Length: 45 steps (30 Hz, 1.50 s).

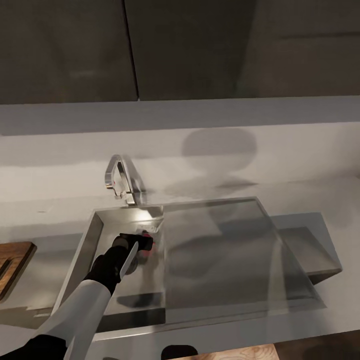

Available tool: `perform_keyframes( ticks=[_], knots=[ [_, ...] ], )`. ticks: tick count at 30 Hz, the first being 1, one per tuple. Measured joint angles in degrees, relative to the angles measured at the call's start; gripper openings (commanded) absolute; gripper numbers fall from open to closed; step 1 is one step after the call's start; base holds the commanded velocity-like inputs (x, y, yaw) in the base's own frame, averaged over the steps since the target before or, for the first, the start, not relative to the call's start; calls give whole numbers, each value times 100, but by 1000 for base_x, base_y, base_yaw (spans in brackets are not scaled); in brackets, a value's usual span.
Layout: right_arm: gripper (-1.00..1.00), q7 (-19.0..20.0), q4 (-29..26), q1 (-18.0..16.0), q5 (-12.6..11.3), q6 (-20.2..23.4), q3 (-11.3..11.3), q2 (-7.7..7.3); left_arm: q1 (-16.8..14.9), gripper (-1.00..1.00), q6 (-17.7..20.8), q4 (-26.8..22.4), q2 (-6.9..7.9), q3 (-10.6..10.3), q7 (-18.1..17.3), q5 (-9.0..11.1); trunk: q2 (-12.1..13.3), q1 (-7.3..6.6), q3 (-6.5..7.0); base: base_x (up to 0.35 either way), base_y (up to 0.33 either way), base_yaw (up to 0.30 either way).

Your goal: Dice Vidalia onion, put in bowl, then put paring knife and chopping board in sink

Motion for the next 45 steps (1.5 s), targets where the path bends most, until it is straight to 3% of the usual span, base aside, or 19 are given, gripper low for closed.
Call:
perform_keyframes(
  ticks=[12,38,45],
  knots=[
    [100,0,0,3,0,-3,2,0,0,-100,-24,-38,-1,3,5,3,0,0,16,1,0,0],
    [100,0,0,-1,0,0,2,0,0,-100,10,-339,-1,-1,12,8,0,0,246,-2,0,0],
    [100,0,0,1,0,-3,3,0,0,-100,24,-469,-9,-1,16,12,1,2,309,-219,71,0]
  ],
)
